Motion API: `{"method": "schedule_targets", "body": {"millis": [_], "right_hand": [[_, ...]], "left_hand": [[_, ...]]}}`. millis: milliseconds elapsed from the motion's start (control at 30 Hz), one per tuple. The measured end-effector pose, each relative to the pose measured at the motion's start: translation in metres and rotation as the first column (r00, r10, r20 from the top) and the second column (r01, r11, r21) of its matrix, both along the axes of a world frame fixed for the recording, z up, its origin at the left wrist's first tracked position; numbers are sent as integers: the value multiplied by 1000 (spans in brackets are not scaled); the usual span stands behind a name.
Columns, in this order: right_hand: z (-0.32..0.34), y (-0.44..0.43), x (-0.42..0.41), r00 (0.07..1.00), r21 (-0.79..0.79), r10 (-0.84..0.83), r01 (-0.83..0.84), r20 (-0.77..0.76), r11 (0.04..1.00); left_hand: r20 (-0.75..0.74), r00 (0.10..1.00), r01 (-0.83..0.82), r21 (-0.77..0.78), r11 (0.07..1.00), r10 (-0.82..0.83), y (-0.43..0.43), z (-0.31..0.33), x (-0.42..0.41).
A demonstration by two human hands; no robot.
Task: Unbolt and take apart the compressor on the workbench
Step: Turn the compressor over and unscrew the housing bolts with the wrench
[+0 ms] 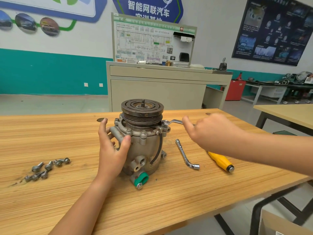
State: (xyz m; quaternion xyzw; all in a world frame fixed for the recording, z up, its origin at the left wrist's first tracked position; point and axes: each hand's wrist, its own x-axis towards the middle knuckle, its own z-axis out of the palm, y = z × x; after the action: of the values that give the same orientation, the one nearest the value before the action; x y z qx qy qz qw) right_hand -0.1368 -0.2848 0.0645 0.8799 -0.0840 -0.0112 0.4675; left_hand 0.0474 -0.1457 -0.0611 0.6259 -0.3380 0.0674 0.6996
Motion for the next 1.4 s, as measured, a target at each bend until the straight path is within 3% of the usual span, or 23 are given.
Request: {"method": "schedule_targets", "body": {"millis": [200, 433, 500, 567, 633, 700, 867, 1100, 1400], "right_hand": [[19, -52, 27, 995, 24, 80, -81, 52, 996], [1, -62, 105, 948, 137, 271, -295, 167, 946], [4, -65, 94, 948, 151, 247, -279, 202, 948], [7, -65, 74, 915, 204, 192, -276, 354, 939], [11, -57, 52, 823, 335, 61, -296, 565, 895], [16, -47, 31, 753, 404, -44, -301, 656, 864], [22, -15, 1, 884, 409, -186, -7, 430, 913], [9, 17, 8, 952, 317, -240, 172, 188, 932], [20, 26, 17, 981, 163, -188, 177, 57, 971]], "left_hand": [[-14, 1000, 9, -9, 1000, -9, -1, -1, 0], [-18, 1000, 6, 4, 1000, -6, 1, 2, -3], [-17, 1000, 8, 2, 1000, -8, 1, 2, -3], [-16, 1000, 8, 1, 1000, -8, 1, 2, -2], [-18, 1000, 2, -4, 1000, -2, 1, 1, -2], [-17, 1000, -3, -5, 1000, 3, 1, 1, -2], [-28, 1000, -11, 29, 1000, 11, 1, 0, -1], [-47, 999, -2, 47, 999, 4, 1, 1, -1], [-42, 999, 0, 57, 998, 2, 2, 1, 0]]}}
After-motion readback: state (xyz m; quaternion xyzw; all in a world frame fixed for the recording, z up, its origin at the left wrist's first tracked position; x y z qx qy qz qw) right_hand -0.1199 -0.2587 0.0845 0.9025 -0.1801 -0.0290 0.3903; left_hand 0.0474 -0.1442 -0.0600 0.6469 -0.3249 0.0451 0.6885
